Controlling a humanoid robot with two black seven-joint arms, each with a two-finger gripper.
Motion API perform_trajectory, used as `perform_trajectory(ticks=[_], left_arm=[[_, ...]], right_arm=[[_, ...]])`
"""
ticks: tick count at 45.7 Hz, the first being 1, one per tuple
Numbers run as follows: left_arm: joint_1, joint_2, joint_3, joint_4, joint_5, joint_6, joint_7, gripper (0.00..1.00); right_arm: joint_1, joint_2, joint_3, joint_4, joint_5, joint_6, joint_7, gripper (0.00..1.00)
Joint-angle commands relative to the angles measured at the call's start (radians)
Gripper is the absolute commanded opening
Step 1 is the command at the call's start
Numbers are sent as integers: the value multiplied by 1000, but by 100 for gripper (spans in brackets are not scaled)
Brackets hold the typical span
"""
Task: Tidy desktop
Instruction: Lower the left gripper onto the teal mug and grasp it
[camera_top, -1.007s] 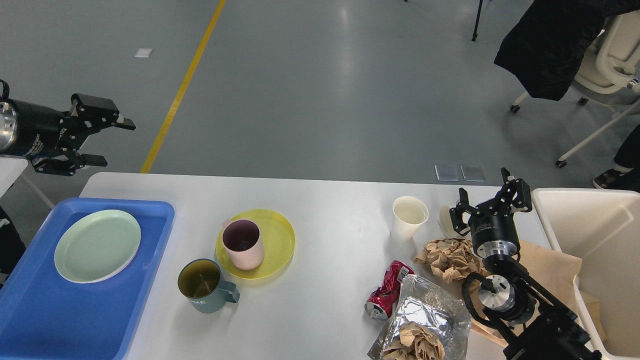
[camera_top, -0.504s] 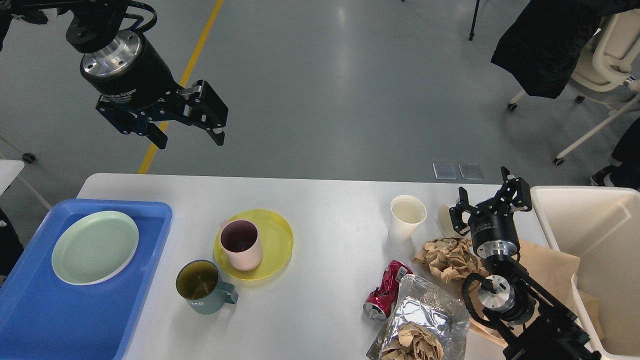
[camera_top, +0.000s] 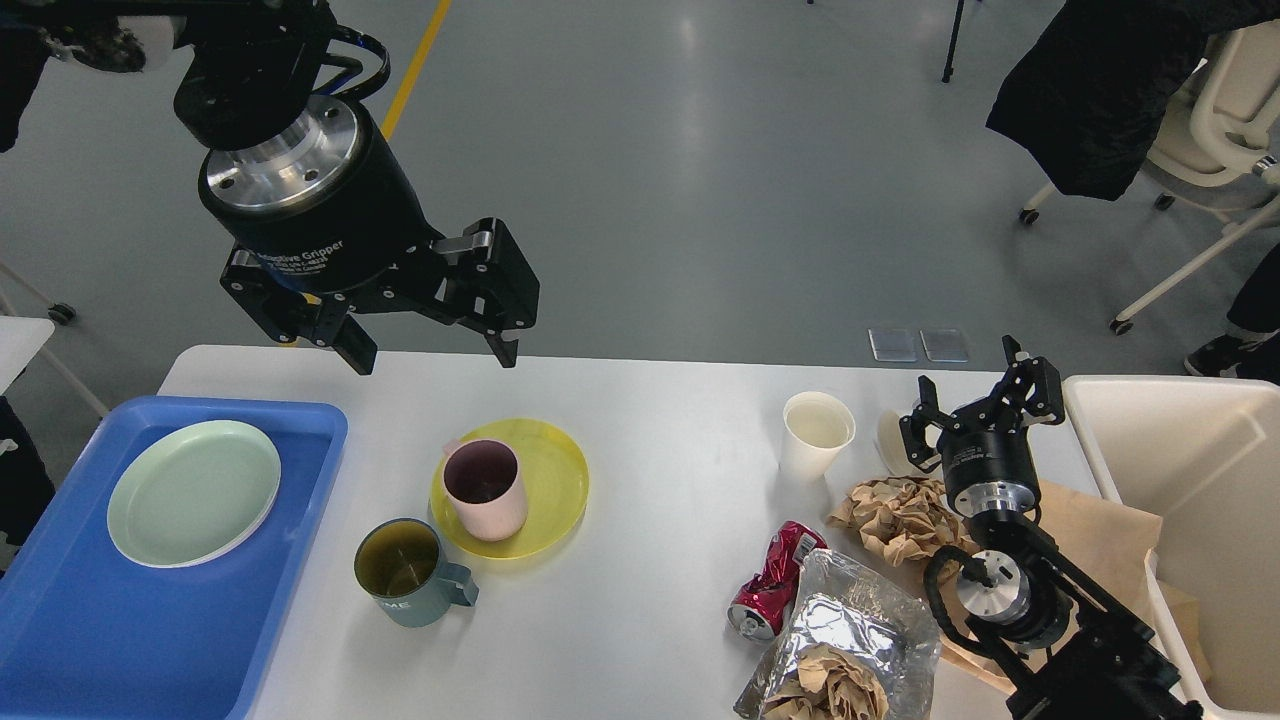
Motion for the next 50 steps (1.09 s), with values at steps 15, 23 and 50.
perform_trajectory(ticks=[15, 23, 50], left_arm=[[225, 100, 53, -1, 22, 0, 22, 96], [427, 161, 42, 2, 53, 116, 52, 96], [952, 349, -108, 141, 172, 537, 50, 96]], right_arm=[[0, -1, 0, 1, 0, 0, 0, 100], [-2, -1, 0, 1, -2, 0, 0, 100], [-2, 0, 0, 1, 0, 0, 0, 100]])
